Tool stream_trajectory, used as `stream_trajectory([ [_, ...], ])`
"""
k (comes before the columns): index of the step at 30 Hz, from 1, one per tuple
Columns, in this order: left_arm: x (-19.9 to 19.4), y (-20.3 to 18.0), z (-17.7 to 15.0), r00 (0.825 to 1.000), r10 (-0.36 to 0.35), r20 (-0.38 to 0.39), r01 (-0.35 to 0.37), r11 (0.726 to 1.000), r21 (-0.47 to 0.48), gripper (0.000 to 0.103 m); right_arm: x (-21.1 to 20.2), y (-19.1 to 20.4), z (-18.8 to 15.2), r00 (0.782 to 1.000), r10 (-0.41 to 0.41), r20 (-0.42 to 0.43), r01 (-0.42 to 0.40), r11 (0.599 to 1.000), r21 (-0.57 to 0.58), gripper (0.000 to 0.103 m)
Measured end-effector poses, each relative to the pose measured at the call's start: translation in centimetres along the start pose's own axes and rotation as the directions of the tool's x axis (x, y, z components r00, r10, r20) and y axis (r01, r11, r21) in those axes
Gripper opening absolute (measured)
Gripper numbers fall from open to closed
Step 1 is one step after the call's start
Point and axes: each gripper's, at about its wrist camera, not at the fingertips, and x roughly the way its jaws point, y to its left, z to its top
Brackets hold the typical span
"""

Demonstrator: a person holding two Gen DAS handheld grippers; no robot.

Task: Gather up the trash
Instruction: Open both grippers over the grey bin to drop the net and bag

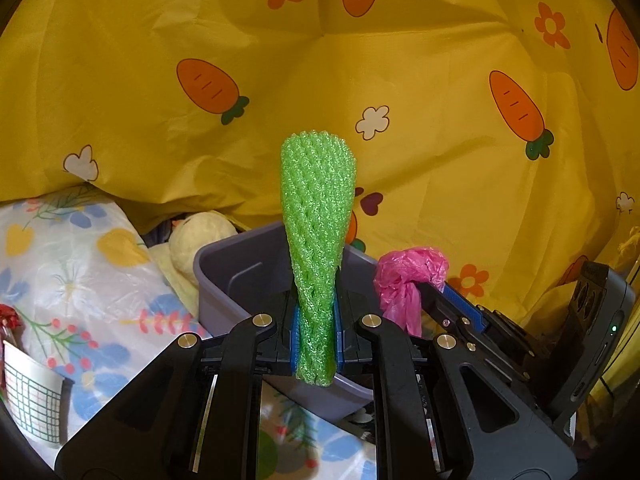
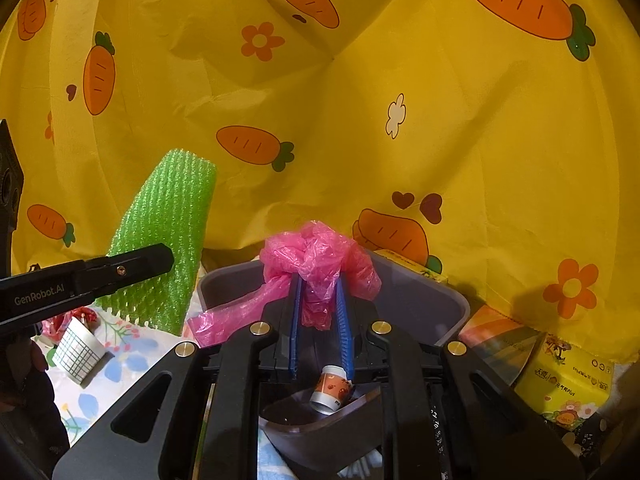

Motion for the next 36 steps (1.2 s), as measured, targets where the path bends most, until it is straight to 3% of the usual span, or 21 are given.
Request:
stream_trajectory([
  [22, 5.6, 0.3, -0.4, 0.992, -0.096, -0.086, 0.090, 0.993, -0.069, 0.012, 2.3, -1.2, -1.1, 0.998, -0.031, -0.049, 0.032, 0.999, 0.020, 0.024],
  [23, 5.7, 0.3, -0.4, 0.992, -0.089, -0.085, 0.083, 0.994, -0.071, 0.016, 2.3, -1.2, -1.2, 0.998, -0.030, -0.052, 0.031, 0.999, 0.020, 0.025],
  [25, 5.8, 0.3, -0.5, 0.994, -0.072, -0.081, 0.066, 0.995, -0.071, 0.038, 2.5, -1.2, -1.3, 0.998, -0.029, -0.058, 0.030, 0.999, 0.019, 0.035],
  [26, 5.7, 0.5, -0.5, 0.996, -0.056, -0.070, 0.051, 0.996, -0.075, 0.060, 2.6, -1.3, -1.4, 0.998, -0.030, -0.060, 0.031, 0.999, 0.018, 0.038],
  [27, 5.4, 0.7, -0.6, 0.998, -0.038, -0.048, 0.034, 0.996, -0.086, 0.073, 2.7, -1.3, -1.5, 0.998, -0.034, -0.059, 0.035, 0.999, 0.019, 0.042],
  [32, 3.3, 2.1, -0.6, 1.000, 0.021, 0.012, -0.020, 0.991, -0.134, 0.091, 2.7, -1.9, -1.7, 0.997, -0.044, -0.060, 0.046, 0.998, 0.034, 0.049],
  [36, 0.9, 2.7, -1.3, 0.993, 0.098, 0.061, -0.089, 0.987, -0.136, 0.097, 2.1, -1.8, -1.9, 0.998, -0.058, -0.038, 0.059, 0.997, 0.041, 0.067],
])
